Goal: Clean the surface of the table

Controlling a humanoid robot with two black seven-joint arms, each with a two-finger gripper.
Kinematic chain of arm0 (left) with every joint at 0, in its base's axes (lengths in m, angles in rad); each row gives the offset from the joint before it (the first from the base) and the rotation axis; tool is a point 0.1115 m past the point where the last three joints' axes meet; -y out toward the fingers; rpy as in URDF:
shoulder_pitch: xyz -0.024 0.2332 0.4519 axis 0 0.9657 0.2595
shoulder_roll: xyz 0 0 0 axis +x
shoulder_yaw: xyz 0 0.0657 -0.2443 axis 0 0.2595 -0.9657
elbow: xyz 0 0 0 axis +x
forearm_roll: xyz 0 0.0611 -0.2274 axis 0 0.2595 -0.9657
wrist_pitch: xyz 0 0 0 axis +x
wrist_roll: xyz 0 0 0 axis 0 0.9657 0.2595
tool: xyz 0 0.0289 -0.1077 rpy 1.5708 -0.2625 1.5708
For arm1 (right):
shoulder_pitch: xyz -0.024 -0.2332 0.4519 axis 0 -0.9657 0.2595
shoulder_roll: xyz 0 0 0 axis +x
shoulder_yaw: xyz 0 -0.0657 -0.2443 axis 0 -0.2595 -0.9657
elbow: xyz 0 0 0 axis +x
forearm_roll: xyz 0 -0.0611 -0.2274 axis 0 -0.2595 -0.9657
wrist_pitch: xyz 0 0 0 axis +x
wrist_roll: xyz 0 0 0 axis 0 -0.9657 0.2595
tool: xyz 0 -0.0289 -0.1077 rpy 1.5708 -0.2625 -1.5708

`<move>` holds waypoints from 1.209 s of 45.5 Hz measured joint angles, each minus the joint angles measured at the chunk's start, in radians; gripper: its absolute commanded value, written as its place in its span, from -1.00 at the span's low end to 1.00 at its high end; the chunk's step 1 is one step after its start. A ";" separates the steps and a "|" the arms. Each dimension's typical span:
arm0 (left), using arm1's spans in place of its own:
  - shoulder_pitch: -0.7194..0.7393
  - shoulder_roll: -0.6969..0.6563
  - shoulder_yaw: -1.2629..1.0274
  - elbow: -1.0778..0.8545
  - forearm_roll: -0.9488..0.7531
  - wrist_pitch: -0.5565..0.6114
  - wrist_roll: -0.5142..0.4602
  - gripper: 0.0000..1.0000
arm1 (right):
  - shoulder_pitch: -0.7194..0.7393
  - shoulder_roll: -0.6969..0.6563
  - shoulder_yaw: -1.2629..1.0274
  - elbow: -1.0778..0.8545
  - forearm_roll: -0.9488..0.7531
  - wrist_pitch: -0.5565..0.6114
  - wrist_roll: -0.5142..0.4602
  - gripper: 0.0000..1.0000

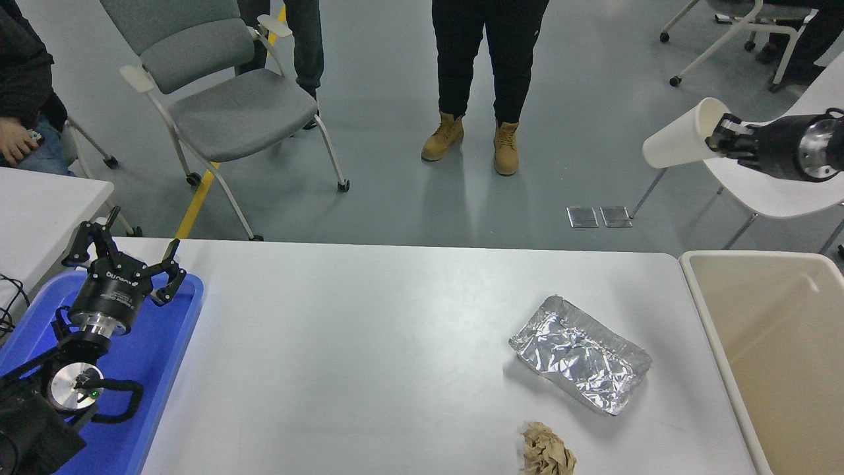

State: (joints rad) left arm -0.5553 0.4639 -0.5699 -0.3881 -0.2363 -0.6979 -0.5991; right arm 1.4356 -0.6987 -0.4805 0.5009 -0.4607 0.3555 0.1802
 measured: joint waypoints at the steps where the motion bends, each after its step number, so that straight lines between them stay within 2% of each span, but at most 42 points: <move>1: 0.000 0.000 0.000 0.000 0.000 0.000 0.000 1.00 | -0.013 -0.002 0.002 -0.022 0.000 0.003 0.000 -1.00; 15: 0.000 0.000 -0.001 0.000 0.000 0.000 0.000 1.00 | -0.206 0.002 0.029 -0.264 0.009 0.013 0.001 -1.00; 26: 0.000 0.000 0.000 0.000 0.000 0.000 0.000 1.00 | -0.330 0.002 0.053 -0.372 0.014 0.007 0.001 -1.00; 55: 0.000 0.000 0.000 0.000 0.000 0.000 -0.001 1.00 | -0.597 0.020 0.074 -0.438 0.017 -0.106 -0.001 -1.00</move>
State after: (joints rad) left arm -0.5553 0.4638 -0.5700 -0.3880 -0.2362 -0.6979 -0.5998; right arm 0.8383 -0.6784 -0.4063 0.0629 -0.4438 0.2497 0.1796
